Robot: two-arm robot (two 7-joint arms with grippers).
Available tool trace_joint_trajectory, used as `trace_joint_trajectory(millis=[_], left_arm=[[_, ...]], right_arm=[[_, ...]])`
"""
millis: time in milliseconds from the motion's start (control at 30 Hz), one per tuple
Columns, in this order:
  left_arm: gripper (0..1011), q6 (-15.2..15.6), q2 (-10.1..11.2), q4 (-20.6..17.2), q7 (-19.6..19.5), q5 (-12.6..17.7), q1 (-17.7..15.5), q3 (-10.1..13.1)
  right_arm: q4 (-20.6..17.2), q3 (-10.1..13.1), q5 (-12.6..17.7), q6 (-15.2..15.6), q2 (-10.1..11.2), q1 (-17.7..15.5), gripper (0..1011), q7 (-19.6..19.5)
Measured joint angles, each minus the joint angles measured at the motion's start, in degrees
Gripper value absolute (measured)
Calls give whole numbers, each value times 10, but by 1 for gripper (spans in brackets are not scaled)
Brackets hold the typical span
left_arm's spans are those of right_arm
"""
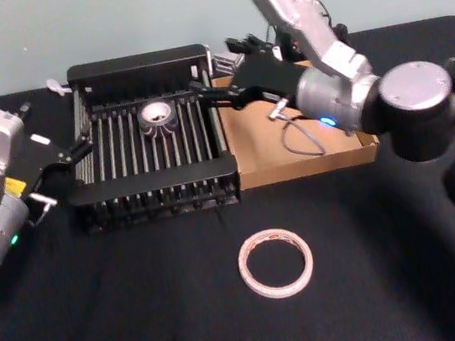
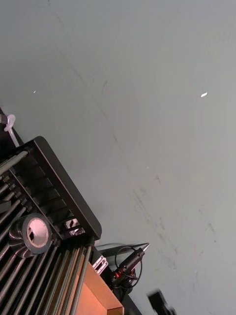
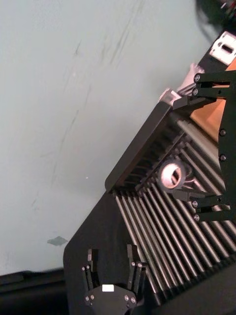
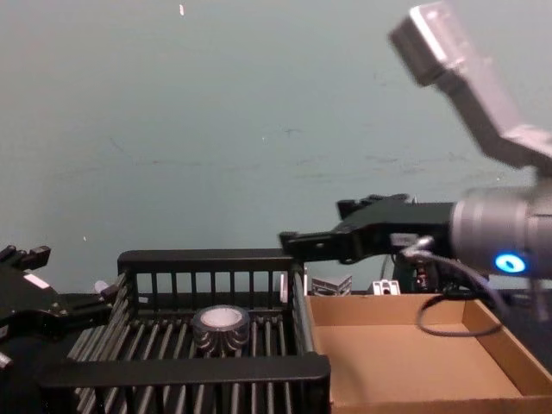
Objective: Pick up the white tape and place it into the black box , Pick up the silver tape and place it into the brown box.
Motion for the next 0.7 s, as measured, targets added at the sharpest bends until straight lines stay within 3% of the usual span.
trace_joint_trajectory(millis=[267,567,700], left_arm=[[1001,0,0,0,0,0,0,0],[1001,0,0,0,0,0,0,0],[1001,0,0,0,0,0,0,0]], right_arm=[[-112,29,27,47,60,-77,1003,-6],[-204,53,50,79,121,-164,1003,-8],[-226,57,54,91,140,-189,1002,-8]])
